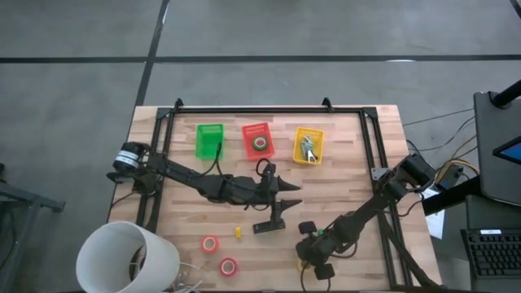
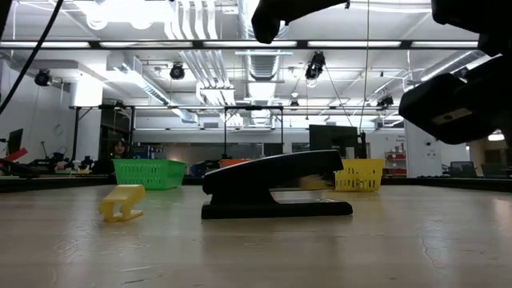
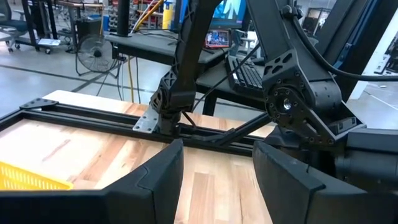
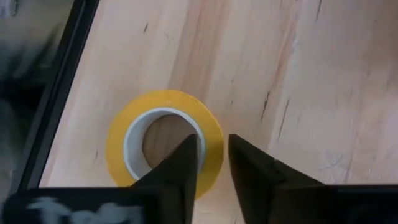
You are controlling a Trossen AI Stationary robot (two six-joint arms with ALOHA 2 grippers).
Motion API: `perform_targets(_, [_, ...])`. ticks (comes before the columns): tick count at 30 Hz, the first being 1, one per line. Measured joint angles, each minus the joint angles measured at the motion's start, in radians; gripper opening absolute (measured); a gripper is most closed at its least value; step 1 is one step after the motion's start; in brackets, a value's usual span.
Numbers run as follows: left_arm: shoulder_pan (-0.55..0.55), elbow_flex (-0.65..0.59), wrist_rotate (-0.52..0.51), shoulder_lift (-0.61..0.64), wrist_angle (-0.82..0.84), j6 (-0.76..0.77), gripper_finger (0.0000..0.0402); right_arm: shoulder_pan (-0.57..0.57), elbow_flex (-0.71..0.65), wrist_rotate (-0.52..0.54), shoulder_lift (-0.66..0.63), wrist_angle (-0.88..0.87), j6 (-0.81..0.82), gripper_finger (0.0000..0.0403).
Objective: Pick and place Stapler, Stapler remover, tape
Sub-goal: Put the yellow tape into the orange bin
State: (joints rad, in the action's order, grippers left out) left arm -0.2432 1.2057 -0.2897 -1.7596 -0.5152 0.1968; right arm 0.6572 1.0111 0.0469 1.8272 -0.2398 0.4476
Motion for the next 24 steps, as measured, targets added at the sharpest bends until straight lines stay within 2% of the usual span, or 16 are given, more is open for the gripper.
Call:
perform_targets(6, [0.0,0.0,0.0,0.0,0.0,-0.02,0.0194,-0.006,-0.001,-0.001,-0.004,-0.004,-0.033,0.0025])
perform_targets(12, [-0.012,0.0,0.003,0.0,-0.008,-0.084,0.0195,-0.013,-0.006,0.022,-0.04,-0.043,-0.07,0.0024])
perform_targets(17, [-0.057,-0.006,0.05,0.0,-0.084,-0.255,0.0195,-0.01,-0.005,0.151,-0.132,-0.152,-0.078,0.0024])
perform_targets(21, [-0.1,-0.023,0.079,0.0,-0.137,-0.378,0.0195,-0.004,-0.007,0.299,-0.238,-0.225,-0.079,0.0024])
perform_targets(24, [-0.12,-0.027,0.081,0.0,-0.14,-0.41,0.0195,0.012,-0.007,0.42,-0.323,-0.237,-0.099,0.0024])
